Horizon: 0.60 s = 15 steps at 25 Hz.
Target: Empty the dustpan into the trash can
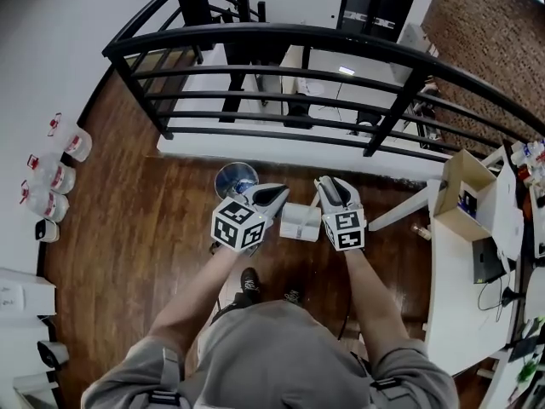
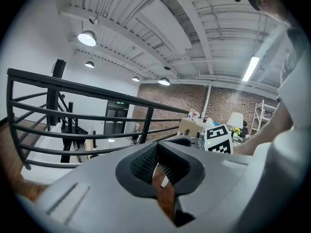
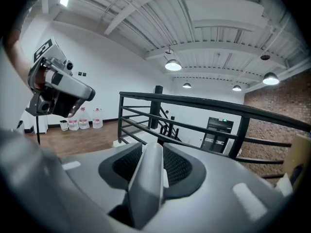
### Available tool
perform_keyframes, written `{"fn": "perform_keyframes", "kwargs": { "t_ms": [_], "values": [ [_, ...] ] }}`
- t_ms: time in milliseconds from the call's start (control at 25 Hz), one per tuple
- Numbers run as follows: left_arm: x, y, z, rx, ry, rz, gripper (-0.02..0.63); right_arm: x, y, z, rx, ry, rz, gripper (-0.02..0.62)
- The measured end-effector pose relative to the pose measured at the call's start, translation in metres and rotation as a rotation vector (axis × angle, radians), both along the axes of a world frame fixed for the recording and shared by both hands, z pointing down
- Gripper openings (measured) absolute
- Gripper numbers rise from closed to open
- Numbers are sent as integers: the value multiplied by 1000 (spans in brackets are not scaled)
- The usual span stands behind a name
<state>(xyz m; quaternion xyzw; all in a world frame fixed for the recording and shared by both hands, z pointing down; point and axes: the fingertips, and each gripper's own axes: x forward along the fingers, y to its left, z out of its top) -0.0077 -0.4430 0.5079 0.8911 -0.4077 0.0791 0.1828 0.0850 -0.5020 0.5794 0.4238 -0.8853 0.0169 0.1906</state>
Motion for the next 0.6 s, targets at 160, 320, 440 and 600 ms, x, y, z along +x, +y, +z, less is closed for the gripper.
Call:
{"fn": "perform_keyframes", "kwargs": {
  "t_ms": [160,320,440,600],
  "values": [
    [6,-1,-3,4,10,12,5,0,8,4,-48,-11,3,130],
    [11,2,1,-10,22,28,5,5,27,12,-118,2,22,132],
    [15,4,8,-29,40,26,5,6,47,21,-193,-22,23,132],
    [24,8,13,-58,77,44,5,4,72,32,-300,-90,22,132]
  ]
}}
